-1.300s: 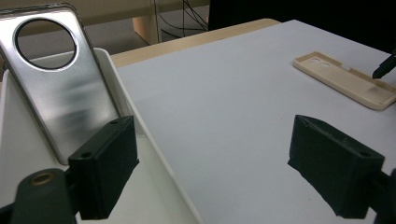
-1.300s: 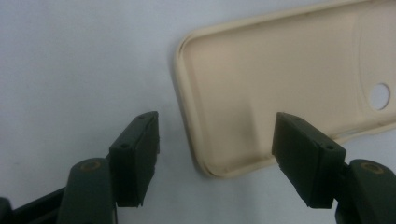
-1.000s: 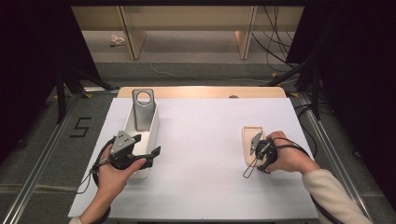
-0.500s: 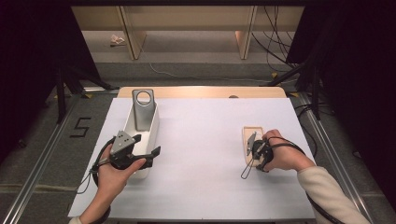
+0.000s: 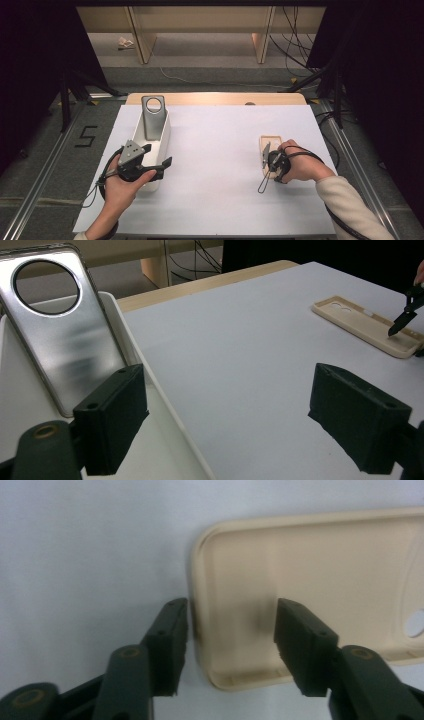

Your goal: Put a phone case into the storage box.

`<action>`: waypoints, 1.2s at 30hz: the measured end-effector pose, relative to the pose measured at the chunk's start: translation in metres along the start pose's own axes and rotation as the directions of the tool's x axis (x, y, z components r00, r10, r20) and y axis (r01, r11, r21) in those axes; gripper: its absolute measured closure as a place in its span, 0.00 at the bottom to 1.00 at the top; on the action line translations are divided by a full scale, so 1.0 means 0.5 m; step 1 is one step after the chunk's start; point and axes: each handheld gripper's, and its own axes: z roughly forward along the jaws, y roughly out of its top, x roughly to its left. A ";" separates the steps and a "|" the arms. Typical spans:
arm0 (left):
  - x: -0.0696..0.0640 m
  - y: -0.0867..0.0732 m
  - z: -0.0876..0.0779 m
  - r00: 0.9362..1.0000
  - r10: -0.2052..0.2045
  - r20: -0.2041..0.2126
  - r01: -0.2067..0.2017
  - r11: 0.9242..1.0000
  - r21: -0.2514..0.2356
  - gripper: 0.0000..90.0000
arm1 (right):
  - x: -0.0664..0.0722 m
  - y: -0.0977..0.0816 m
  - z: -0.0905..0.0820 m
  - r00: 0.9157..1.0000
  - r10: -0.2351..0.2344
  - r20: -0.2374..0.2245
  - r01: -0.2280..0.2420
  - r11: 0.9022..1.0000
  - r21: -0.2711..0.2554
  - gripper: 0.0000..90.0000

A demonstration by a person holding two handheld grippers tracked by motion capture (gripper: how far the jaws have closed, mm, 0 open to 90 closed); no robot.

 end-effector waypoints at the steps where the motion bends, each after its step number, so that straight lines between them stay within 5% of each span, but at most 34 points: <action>1: 0.000 0.000 0.000 1.000 0.001 0.000 -0.001 1.000 0.000 0.17 | 0.000 0.000 0.001 1.000 -0.003 -0.009 0.003 1.000 -0.006 0.57; 16: -0.001 0.000 0.000 1.000 0.002 0.002 -0.002 1.000 -0.001 0.17 | 0.010 0.007 -0.001 0.999 -0.028 -0.046 0.029 0.999 0.021 0.78; 25: -0.003 0.001 0.000 1.000 0.003 0.004 -0.003 1.000 -0.004 0.17 | 0.024 0.014 -0.001 0.999 -0.054 -0.002 0.055 0.998 0.035 0.89; 36: -0.004 0.001 0.001 1.000 0.002 0.006 -0.002 1.000 -0.003 0.17 | 0.031 0.015 -0.003 0.998 -0.065 0.000 0.065 0.997 0.043 0.95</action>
